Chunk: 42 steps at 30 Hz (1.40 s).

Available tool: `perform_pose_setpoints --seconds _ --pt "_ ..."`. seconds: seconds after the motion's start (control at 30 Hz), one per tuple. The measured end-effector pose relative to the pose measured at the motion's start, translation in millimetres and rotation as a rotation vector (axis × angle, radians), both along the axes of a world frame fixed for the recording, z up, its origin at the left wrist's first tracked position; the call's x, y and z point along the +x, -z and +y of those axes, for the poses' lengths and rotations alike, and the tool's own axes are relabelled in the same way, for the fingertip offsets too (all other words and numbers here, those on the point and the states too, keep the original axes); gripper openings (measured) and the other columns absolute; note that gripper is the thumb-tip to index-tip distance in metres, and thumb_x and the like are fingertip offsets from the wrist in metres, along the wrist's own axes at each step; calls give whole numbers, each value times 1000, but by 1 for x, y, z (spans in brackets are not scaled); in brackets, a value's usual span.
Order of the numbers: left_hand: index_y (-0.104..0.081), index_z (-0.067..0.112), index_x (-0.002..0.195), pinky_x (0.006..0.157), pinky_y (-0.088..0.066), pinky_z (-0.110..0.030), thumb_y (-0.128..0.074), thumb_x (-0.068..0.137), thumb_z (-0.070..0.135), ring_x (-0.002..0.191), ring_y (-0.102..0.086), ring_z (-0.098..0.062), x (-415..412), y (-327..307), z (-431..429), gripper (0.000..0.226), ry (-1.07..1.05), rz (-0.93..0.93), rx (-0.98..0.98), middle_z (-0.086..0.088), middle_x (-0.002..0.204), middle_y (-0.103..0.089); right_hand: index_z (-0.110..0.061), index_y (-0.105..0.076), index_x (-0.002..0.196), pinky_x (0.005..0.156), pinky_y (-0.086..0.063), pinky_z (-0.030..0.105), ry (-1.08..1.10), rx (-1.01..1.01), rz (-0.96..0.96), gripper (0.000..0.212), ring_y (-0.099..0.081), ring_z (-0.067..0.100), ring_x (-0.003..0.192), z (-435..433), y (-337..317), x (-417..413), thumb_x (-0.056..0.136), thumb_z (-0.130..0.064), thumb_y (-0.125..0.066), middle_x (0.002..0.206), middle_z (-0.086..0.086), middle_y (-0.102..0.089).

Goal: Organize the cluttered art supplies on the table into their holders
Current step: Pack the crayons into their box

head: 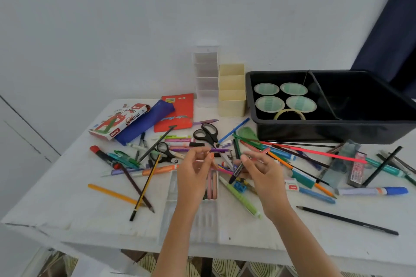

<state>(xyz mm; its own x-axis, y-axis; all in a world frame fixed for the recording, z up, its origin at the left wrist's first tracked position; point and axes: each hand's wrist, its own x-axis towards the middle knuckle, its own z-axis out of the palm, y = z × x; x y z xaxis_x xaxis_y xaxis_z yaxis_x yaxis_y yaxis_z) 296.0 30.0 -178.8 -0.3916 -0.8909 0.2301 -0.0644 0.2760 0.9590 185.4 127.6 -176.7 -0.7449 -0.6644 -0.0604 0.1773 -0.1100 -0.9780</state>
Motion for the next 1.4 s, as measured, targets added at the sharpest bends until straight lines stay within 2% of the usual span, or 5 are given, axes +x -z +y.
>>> perform_pose_setpoints --seconds 0.3,0.73,1.03,1.3,1.4 --pt "-69 16 92 73 -55 -24 -68 84 13 77 -67 -7 70 11 -17 9 -116 -41 -107 4 82 -70 -11 -70 94 65 -58 29 -19 16 94 13 -67 32 74 -14 14 66 82 -6 -69 78 11 -72" --pt "-67 9 96 81 -47 -16 -66 82 0 91 -61 -10 109 48 -18 16 -17 -326 -468 0 96 -67 -6 -70 84 75 -55 20 56 30 341 15 -69 8 78 -36 28 109 74 5 -73 83 0 -71" --pt "-61 14 108 90 -45 -16 -43 95 1 103 -56 -5 112 44 -15 26 85 -304 -283 -4 108 -60 -8 -69 95 82 -47 17 -109 219 1036 22 -63 16 85 -56 55 122 76 4 -69 92 7 -68" --pt "-48 5 133 95 -17 6 -46 94 1 119 -36 -2 112 51 -22 39 149 -448 -307 -6 130 -48 -1 -66 112 103 -33 30 -223 295 1164 29 -52 23 102 -57 55 124 86 -8 -56 109 10 -65" --pt "-46 7 135 97 -18 4 -42 96 2 125 -35 -5 111 50 -20 39 136 -434 -265 -2 132 -46 -3 -63 116 95 -30 17 -260 341 1180 33 -42 19 106 -55 56 126 87 -8 -49 115 7 -61"
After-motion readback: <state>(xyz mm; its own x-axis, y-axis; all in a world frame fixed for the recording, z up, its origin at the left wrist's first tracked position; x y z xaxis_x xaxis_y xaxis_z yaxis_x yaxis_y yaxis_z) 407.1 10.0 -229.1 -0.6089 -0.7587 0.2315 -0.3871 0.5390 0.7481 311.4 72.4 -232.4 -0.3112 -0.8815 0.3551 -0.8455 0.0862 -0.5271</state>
